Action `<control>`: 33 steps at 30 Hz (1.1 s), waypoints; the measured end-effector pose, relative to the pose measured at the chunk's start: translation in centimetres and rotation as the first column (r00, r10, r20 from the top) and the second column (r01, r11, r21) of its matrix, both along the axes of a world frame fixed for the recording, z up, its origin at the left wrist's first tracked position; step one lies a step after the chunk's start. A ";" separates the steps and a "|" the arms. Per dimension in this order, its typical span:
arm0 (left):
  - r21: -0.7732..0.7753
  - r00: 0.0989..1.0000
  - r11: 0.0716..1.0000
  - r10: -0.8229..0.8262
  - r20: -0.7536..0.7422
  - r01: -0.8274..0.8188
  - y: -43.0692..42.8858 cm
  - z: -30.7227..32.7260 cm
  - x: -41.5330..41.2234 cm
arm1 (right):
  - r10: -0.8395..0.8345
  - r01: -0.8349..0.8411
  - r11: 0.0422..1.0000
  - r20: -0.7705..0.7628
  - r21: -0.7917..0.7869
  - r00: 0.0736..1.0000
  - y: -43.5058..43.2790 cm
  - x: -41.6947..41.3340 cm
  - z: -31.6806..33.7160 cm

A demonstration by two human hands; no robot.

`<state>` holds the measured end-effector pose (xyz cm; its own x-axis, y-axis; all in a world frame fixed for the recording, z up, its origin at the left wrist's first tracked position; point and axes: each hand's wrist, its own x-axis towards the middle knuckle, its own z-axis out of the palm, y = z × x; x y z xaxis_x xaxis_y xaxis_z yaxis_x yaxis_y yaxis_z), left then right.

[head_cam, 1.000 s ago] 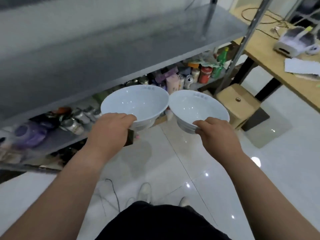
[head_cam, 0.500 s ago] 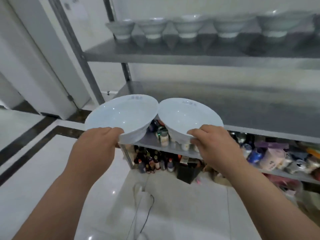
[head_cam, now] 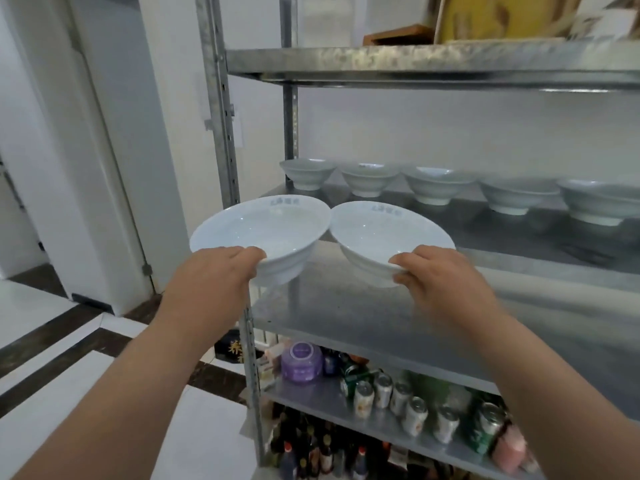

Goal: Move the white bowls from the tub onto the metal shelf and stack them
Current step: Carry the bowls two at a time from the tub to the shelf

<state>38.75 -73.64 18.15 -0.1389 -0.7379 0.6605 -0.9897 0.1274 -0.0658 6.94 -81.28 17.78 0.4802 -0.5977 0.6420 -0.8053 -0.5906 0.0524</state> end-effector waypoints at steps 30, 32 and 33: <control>0.034 0.976 0.992 -0.127 0.175 0.123 -33.2 0.3 7.1 | -0.193 0.226 0.958 -0.186 0.177 0.963 -23.4 6.8 2.1; -0.004 0.975 0.986 -0.163 0.152 0.165 -33.7 0.1 7.2 | -0.216 0.242 0.958 -0.166 0.156 0.962 -23.5 7.3 1.8; -0.021 0.974 0.983 -0.178 0.140 0.183 -33.9 -0.1 7.3 | -0.230 0.253 0.957 -0.155 0.144 0.961 -23.6 7.5 1.7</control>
<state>46.07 -107.49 18.07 -0.3584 -0.6703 0.6498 -0.9319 0.2987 -0.2059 14.46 -104.90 19.49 0.3842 -0.7965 0.4669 -0.9168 -0.3890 0.0907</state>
